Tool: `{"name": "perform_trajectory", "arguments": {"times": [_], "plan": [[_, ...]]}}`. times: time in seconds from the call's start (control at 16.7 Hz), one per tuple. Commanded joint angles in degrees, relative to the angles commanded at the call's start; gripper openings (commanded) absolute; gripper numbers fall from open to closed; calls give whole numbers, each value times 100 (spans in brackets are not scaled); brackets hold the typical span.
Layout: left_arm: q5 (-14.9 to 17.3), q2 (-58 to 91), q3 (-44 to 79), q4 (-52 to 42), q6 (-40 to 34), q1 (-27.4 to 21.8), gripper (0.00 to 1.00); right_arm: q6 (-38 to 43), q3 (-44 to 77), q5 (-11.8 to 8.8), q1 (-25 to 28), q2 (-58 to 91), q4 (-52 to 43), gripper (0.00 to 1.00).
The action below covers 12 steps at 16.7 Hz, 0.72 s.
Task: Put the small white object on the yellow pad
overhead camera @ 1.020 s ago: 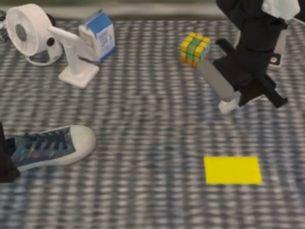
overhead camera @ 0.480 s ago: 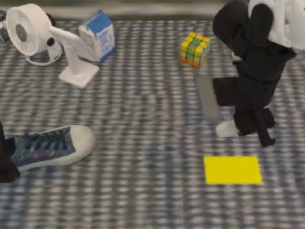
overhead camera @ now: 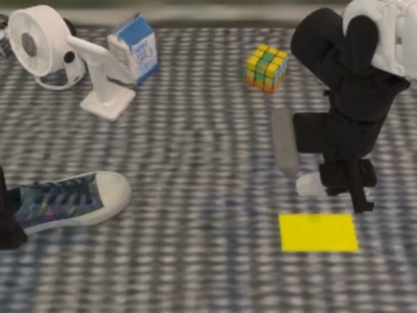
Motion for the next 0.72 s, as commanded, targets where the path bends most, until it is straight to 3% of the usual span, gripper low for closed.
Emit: {"name": "perform_trajectory", "arguments": {"times": [0.18, 0.72], "plan": [[0, 0, 0, 0, 0, 0, 100, 7, -180, 0, 4, 59, 227, 0], [0, 0, 0, 0, 0, 0, 100, 29, -1517, 1, 52, 604, 2154, 0]]}}
